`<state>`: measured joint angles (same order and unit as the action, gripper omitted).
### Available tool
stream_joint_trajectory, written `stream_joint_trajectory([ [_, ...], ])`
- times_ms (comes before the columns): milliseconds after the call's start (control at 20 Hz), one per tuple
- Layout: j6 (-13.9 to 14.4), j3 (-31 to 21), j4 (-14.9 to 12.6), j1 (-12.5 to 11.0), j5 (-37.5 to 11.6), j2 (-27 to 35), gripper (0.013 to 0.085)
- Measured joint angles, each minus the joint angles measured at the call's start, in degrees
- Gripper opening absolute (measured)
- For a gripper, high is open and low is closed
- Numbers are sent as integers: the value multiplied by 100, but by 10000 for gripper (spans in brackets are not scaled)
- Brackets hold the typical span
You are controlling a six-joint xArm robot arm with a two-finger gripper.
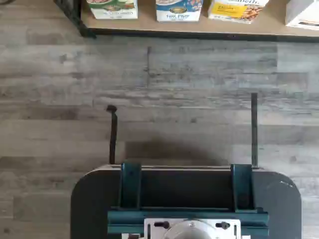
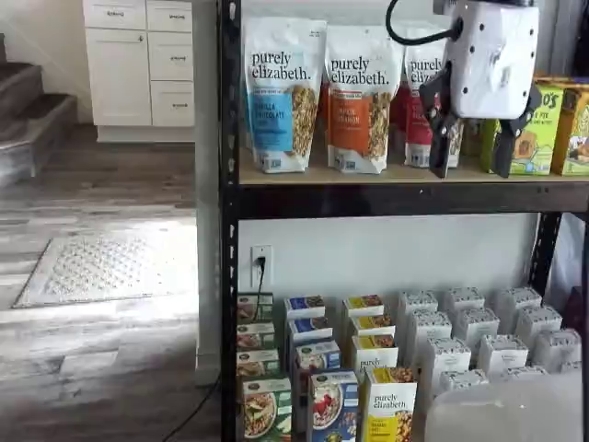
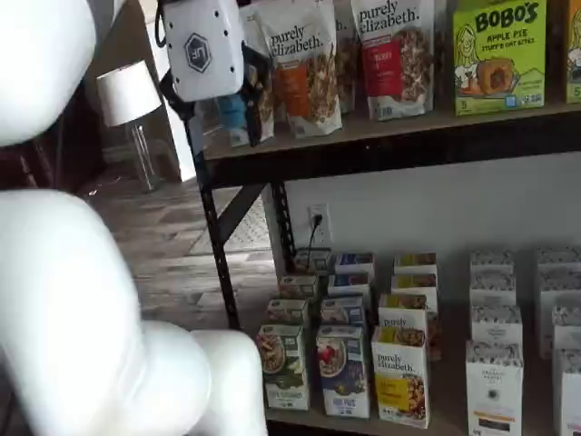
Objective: Pick up the blue and white box that is on the bottom shelf, the second box from the left
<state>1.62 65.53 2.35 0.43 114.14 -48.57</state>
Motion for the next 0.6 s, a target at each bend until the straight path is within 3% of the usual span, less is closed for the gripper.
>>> stream_joint_trajectory([
  [150, -54, 183, 171, -143, 365, 214, 850],
  [600, -5, 98, 127, -62, 261, 210, 850],
])
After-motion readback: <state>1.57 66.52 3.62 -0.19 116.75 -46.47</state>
